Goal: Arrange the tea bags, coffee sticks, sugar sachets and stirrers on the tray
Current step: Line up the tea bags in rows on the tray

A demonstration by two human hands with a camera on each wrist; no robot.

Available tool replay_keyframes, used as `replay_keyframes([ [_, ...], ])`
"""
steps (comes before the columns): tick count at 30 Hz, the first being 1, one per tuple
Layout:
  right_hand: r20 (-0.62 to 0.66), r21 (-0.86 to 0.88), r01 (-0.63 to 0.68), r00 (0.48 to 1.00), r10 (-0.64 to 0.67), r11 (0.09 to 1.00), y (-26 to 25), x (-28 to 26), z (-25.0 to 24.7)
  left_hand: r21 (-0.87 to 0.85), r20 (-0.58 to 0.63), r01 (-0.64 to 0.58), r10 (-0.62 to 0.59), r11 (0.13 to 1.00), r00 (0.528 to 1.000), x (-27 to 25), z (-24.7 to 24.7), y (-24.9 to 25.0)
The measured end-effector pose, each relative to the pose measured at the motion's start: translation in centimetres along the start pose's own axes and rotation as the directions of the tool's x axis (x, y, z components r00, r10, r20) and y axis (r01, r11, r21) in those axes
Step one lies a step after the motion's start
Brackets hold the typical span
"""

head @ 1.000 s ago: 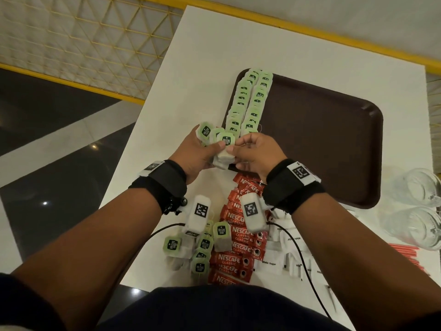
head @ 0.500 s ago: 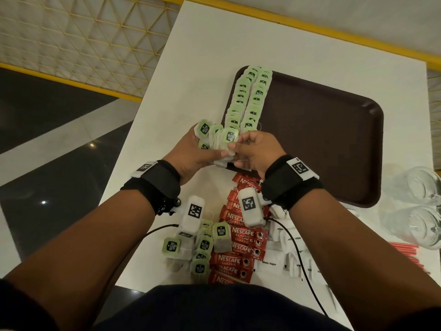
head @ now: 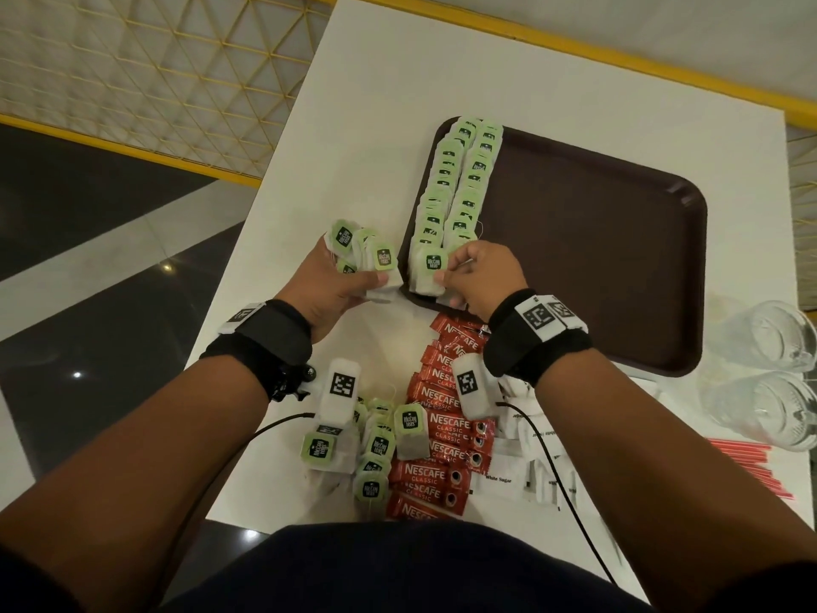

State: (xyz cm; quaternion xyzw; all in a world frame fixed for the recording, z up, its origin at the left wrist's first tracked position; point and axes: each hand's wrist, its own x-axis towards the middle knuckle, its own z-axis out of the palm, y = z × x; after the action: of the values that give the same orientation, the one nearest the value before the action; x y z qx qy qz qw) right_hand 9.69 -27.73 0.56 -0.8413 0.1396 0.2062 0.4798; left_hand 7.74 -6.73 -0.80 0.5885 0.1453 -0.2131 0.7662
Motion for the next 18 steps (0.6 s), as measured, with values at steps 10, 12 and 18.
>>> replay_keyframes([
  [10, -0.095, -0.269, 0.051, 0.992, -0.08, 0.962, 0.9, 0.9, 2.5, 0.008, 0.024, -0.03, 0.03, 1.0, 0.999, -0.7, -0.1, 0.5],
  [12, -0.127, -0.228, 0.049, 0.989, -0.08, 0.972, 0.9, 1.0, 2.7, 0.0, 0.027, -0.033, 0.033, 0.999, 0.999, -0.7, -0.1, 0.5],
  [18, -0.147, -0.29, 0.063, 0.983, -0.11, 0.955, 0.7, 0.8, 2.2, -0.014, 0.037, -0.038, 0.038, 0.999, 0.999, -0.8, -0.4, 0.4],
])
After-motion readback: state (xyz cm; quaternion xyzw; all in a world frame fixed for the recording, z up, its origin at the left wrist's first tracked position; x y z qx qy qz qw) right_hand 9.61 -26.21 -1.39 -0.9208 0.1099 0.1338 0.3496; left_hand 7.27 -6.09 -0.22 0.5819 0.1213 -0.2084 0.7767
